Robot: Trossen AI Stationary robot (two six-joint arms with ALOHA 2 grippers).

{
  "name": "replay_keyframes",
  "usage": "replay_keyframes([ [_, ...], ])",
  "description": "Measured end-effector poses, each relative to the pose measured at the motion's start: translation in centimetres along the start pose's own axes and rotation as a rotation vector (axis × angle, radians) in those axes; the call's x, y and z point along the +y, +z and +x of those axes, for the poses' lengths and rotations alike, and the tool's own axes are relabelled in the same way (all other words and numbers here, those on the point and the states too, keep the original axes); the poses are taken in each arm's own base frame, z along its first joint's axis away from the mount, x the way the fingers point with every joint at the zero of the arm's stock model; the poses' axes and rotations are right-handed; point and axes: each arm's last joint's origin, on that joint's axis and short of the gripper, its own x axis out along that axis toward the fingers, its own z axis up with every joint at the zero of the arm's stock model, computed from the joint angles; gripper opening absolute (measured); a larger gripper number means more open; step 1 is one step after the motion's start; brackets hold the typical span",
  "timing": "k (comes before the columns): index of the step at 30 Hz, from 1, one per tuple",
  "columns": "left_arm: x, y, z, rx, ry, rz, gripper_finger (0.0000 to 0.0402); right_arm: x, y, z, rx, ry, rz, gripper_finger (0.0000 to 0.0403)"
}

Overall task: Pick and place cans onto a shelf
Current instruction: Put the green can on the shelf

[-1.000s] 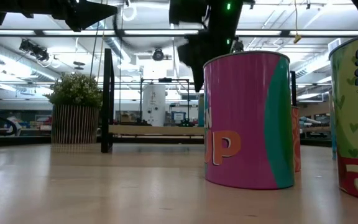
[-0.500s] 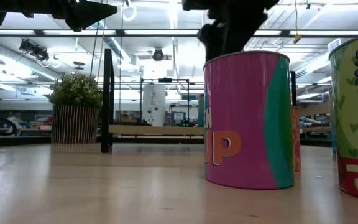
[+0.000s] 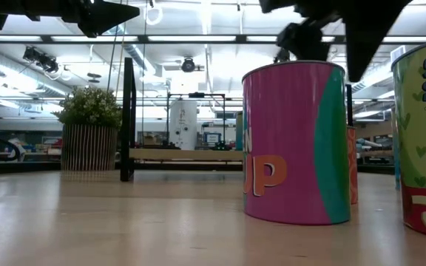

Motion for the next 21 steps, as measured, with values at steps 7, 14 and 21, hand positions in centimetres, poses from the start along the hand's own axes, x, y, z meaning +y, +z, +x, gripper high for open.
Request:
replay_keyframes([
  [7, 0.0, -0.1, 0.0, 0.005, -0.001, -0.001, 0.0389, 0.8, -1.2, 1.4, 0.094, 0.024, 0.072, 0.0354],
  [14, 0.0, -0.1, 0.0, 0.006, -0.001, -0.001, 0.0389, 0.6, -2.8, 2.7, 0.175, 0.042, 0.174, 0.0354],
  [21, 0.0, -0.1, 0.0, 0.006, -0.001, -0.001, 0.0389, 0.4, -2.9, 2.2, 0.108, 0.033, 0.17, 0.0354],
])
